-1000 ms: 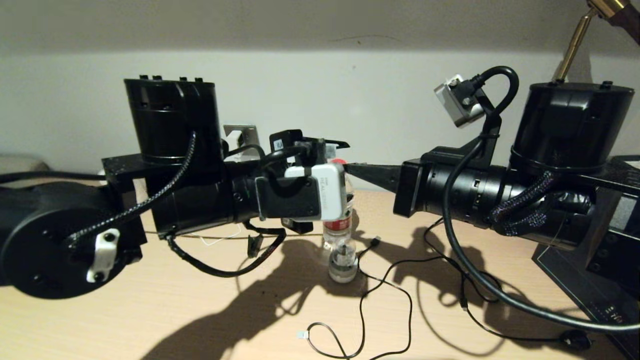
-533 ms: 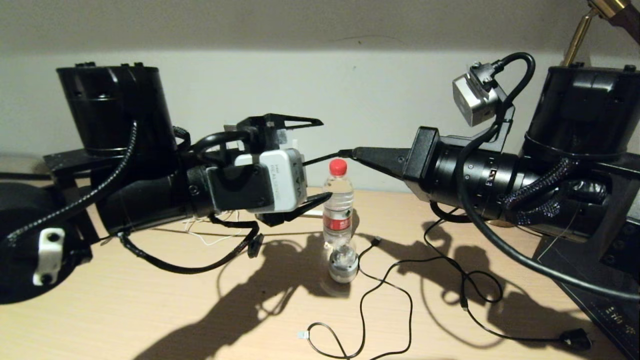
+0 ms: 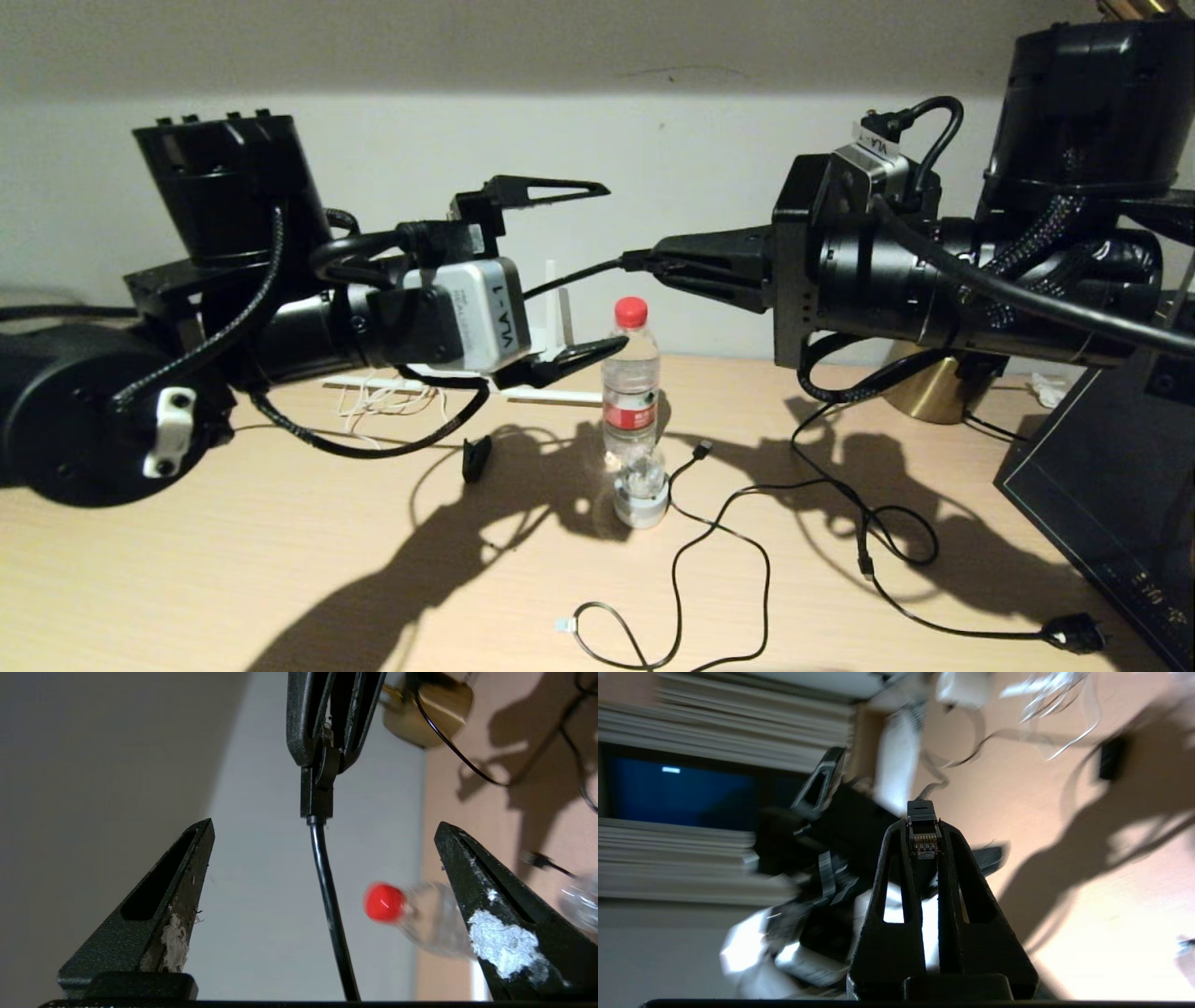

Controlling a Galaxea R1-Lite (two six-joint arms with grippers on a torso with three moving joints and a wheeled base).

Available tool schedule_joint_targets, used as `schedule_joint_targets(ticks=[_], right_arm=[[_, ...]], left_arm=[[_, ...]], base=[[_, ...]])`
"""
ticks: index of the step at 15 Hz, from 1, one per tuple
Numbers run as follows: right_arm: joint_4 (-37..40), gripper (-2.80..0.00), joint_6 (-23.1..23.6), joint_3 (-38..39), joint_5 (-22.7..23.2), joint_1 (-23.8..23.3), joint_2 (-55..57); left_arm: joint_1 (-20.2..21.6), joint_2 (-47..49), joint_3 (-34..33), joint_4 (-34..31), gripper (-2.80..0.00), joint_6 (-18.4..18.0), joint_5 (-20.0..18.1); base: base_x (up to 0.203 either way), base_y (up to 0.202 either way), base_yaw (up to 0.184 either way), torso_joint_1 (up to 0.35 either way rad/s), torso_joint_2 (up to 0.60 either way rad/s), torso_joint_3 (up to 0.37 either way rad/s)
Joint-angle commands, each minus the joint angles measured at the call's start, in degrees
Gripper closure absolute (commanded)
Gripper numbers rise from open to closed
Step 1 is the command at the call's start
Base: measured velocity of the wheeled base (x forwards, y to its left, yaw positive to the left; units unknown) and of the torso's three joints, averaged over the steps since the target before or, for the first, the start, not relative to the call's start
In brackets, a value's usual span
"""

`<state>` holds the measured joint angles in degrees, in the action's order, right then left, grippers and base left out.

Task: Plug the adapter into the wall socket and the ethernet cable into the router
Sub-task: Hand it to the other hand

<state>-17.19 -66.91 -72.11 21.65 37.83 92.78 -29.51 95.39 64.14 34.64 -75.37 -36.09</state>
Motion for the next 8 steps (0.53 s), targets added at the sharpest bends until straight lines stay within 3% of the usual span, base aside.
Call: schedule_joint_targets(ticks=[1, 5, 8], right_arm=[[0.1, 0.0, -6.8, -0.9, 4.2, -3.1, -0.1], [-0.4, 0.0, -18.1, -1.0, 19.5, -11.5, -0.8], [-0.6, 0.0, -18.9, -1.0, 20.6, -12.2, -0.3]], left_arm=[[0.1, 3.7, 4.8, 0.6, -2.8, -1.4, -2.6], [0.0, 6.1, 6.9, 2.9, -2.8, -2.8, -3.9], [-1.4, 6.5, 7.1, 3.2, -2.8, -2.7, -4.0]], base=[[0.0, 0.0, 0.0, 0.0, 0.0, 0.0], [0.0, 0.0, 0.0, 0.0, 0.0, 0.0], [0.0, 0.0, 0.0, 0.0, 0.0, 0.0]])
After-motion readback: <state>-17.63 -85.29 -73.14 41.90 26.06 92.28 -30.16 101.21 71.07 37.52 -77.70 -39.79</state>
